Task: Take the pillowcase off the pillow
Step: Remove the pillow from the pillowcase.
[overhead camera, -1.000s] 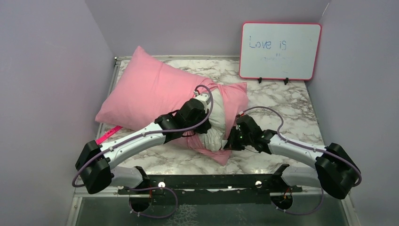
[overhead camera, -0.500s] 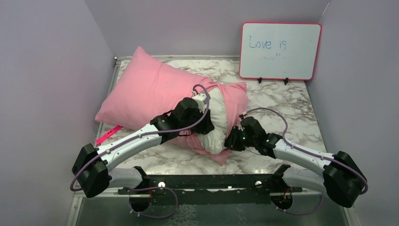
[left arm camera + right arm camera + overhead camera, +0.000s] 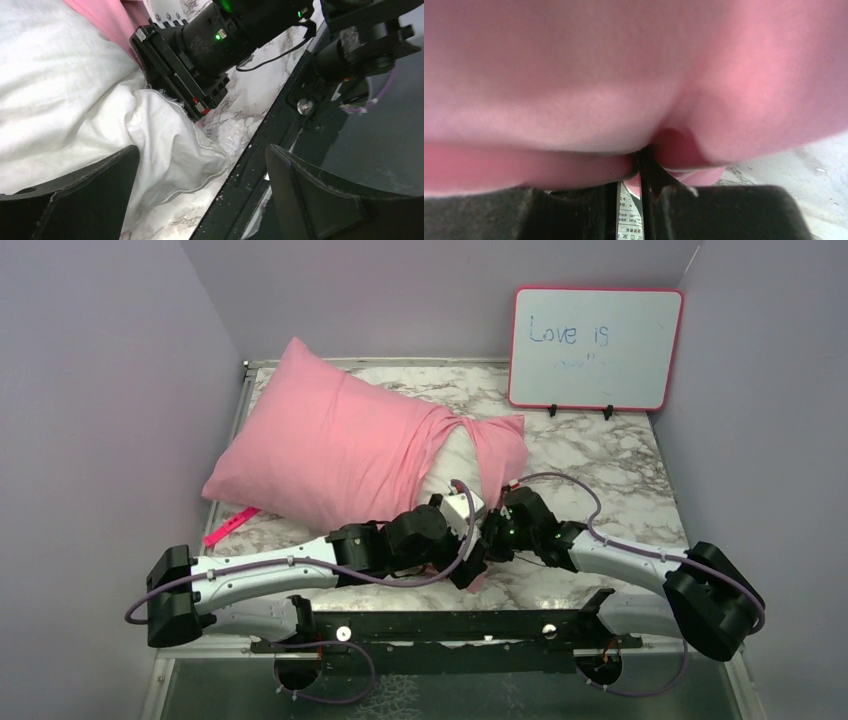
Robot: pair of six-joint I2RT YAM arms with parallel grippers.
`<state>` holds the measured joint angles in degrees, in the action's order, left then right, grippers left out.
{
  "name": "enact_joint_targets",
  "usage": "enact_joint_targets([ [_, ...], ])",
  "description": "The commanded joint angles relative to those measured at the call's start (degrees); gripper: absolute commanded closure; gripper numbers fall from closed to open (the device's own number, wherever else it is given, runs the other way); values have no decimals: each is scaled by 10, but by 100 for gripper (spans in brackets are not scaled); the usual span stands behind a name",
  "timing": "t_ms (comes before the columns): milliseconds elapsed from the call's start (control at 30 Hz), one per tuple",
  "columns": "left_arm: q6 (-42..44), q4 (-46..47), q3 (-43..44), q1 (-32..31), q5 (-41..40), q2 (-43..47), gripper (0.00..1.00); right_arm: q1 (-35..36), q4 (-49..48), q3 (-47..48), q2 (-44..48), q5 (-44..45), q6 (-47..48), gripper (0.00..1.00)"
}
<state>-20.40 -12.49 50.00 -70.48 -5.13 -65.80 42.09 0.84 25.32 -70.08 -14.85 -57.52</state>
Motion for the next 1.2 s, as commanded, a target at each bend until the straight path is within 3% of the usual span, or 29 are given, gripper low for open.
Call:
enact_joint_targets([
  [0, 48, -31, -6, -57, -123, -11, 2, 5, -20, -3, 9, -14, -13, 78],
  [367, 89, -30, -9, -161, -260, -54, 2, -2, -9, -2, 31, -11, -11, 78],
  [533, 112, -18, -17, -166, -275, -115, 2, -7, 17, 10, 43, -15, -8, 78],
  [667, 97, -29, -37, -164, -337, -140, 2, -8, 35, 20, 65, -12, -6, 78],
  [800, 105, 15, -62, -151, -313, -145, 2, -9, 46, 23, 88, -11, -7, 78],
  [900, 83, -6, -56, -141, -336, -160, 12, -9, 56, 21, 100, -1, -7, 78],
  [1167, 64, -9, -78, -103, -329, -113, 67, -10, 80, 23, 117, 25, 2, 78],
])
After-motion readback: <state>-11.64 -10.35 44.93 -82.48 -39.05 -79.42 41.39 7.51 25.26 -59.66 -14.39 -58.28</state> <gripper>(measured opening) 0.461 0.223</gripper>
